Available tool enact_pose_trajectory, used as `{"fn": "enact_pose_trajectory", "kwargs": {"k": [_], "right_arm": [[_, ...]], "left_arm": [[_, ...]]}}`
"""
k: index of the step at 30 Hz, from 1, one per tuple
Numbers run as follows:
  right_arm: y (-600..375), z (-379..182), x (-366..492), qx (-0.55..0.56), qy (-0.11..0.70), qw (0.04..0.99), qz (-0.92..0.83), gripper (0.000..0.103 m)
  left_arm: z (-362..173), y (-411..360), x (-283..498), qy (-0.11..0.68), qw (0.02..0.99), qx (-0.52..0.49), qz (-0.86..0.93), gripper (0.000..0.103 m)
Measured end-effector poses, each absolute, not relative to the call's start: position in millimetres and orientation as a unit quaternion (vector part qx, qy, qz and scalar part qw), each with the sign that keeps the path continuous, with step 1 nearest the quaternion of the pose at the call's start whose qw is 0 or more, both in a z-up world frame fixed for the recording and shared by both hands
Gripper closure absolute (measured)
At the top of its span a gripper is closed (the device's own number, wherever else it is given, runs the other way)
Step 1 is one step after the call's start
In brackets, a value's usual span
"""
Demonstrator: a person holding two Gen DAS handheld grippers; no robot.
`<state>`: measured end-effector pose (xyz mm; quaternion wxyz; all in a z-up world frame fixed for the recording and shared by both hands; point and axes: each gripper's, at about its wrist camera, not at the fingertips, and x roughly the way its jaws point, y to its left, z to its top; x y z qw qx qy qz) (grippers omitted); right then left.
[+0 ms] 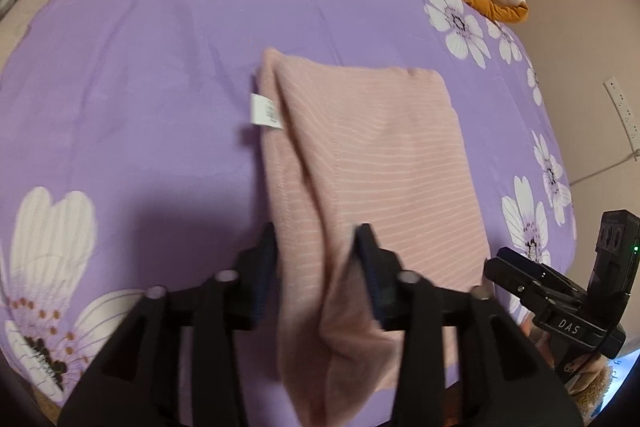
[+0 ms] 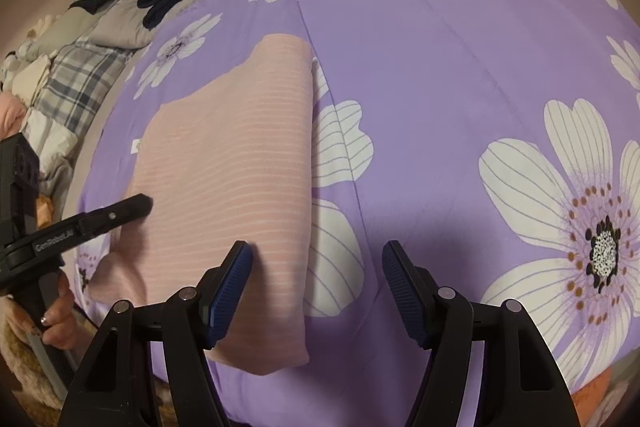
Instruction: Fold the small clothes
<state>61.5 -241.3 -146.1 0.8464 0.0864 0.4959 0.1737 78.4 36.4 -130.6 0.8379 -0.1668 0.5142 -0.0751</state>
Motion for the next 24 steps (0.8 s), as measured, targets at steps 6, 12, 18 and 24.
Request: {"fn": "enact_pose_trajectory", "kwargs": {"k": [6, 12, 18, 24], "right_arm": [[-240.8, -144.7, 66.3, 0.097, 0.492, 0.847, 0.18, 0.031], [-231.2, -147.9, 72.9, 0.111, 0.491, 0.839, 0.207, 0.024], [-215.0, -159.2, 83.7, 0.114, 0.503, 0.826, 0.226, 0.024], [-200.1, -164.3, 87.9, 0.104, 0.496, 0.829, 0.238, 0.035]], "left_arm": [[-129.5, 55.6, 73.5, 0.495, 0.843, -0.197, -0.076, 0.025], [-154.4, 49.1, 78.3, 0.528, 0.807, -0.239, -0.116, 0.025], [-163.6, 37.3, 81.7, 0.529, 0.804, -0.237, -0.134, 0.025], [-169.4, 32.0, 85.0, 0.53, 0.793, -0.258, -0.158, 0.052]]}}
